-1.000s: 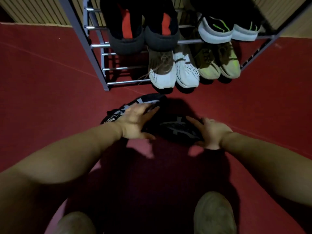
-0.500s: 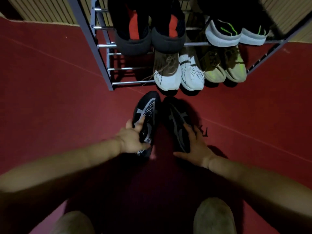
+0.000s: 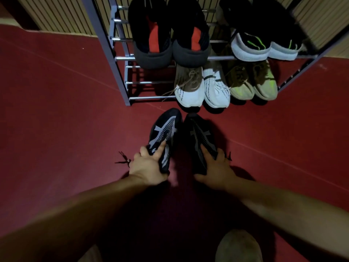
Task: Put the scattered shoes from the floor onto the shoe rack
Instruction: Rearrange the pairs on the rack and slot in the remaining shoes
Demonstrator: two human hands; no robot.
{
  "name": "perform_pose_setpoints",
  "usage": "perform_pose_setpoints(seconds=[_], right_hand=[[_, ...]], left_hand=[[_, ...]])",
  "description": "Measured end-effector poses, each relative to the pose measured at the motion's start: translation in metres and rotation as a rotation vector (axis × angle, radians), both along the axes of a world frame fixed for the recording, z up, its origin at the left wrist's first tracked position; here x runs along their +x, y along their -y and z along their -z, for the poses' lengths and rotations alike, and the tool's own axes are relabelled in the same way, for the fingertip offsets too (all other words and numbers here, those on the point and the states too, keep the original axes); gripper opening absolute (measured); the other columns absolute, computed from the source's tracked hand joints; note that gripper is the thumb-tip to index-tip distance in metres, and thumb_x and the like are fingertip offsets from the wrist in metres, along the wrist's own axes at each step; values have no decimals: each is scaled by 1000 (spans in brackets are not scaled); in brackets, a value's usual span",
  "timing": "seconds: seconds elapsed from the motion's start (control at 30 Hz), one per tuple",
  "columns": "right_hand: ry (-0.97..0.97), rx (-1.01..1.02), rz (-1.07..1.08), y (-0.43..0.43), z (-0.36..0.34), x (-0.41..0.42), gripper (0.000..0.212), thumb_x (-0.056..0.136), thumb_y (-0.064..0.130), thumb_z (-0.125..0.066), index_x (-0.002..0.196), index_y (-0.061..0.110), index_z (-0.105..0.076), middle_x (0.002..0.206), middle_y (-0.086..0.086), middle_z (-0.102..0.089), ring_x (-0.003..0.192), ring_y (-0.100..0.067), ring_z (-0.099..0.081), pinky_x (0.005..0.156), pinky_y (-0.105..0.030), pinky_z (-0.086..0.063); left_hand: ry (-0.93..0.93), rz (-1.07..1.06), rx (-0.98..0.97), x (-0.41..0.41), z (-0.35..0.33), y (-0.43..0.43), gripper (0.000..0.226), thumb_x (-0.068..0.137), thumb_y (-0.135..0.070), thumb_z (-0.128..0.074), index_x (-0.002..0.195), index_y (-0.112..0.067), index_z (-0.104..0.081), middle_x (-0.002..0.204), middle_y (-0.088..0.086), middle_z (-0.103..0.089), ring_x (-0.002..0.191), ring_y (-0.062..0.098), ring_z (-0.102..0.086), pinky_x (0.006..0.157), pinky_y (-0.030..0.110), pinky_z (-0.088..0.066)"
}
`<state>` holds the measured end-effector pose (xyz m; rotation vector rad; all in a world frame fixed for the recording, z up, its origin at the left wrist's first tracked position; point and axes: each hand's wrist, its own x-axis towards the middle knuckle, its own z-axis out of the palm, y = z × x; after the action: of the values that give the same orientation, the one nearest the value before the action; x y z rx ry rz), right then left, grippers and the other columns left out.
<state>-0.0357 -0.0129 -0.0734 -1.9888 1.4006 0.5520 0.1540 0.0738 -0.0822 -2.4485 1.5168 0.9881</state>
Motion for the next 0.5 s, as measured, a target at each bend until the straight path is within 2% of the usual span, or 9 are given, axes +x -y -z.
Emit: perform_pose_setpoints(seconds=[0.1,0.17,0.23,0.3,0.37,0.43,0.47,0.5], right_hand=[[117,68,41,13,-18,-6,96,82,50,-63,147,42,7,155,-14,0,140,-35,-18,114,-39,-26],[235,138,87,22,-32,-9,88,82,47,-64,148,42,-7,151,-8,-23,133,-27,-37,109,-34,-35],[370,243,90,27,-54,-8,79,82,41,-66,146,43,-20,142,5,-43,123,-13,-49,105,-27,-39],[461,323,53,32,-72,-7,70,83,33,-67,141,46,-29,134,16,-50,118,-3,-51,103,-19,-38],[509,375,47,39,-85,-2,59,85,28,-66,130,52,-37,123,21,-55,113,-1,-54,100,-18,-41],[537,327,54,47,-90,6,57,78,41,-70,126,51,-43,124,20,-56,116,-3,-54,104,-28,-42],[542,272,45,51,-90,11,65,73,49,-71,131,48,-43,128,18,-55,118,-4,-52,106,-32,-42],[564,232,45,54,-94,15,69,73,48,-71,135,43,-41,129,18,-54,118,-3,-52,104,-29,-42]], left_hand=[[-227,-108,-53,16,-12,-12,105,64,-59,-64,142,-54,6,117,5,-25,125,31,-29,108,34,-28],[-326,-144,-92,23,-22,-23,109,52,-63,-56,139,-54,9,110,2,-23,123,28,-31,106,26,-24],[-384,-187,-165,27,-31,-34,102,57,-57,-61,132,-59,9,111,-1,-22,122,23,-30,104,22,-21],[-402,-205,-240,32,-38,-38,100,56,-58,-63,126,-66,8,113,-3,-21,123,21,-29,107,24,-22],[-393,-200,-297,37,-43,-35,99,48,-67,-52,127,-67,8,116,-5,-19,125,21,-29,110,29,-26],[-405,-219,-355,41,-45,-27,99,53,-64,-57,130,-65,7,122,-3,-19,131,24,-27,113,33,-26],[-418,-240,-378,42,-47,-22,97,61,-58,-63,131,-65,5,128,-1,-20,134,25,-26,115,35,-25],[-432,-260,-398,43,-48,-17,95,67,-52,-65,130,-65,3,135,2,-20,137,26,-24,116,37,-23]])
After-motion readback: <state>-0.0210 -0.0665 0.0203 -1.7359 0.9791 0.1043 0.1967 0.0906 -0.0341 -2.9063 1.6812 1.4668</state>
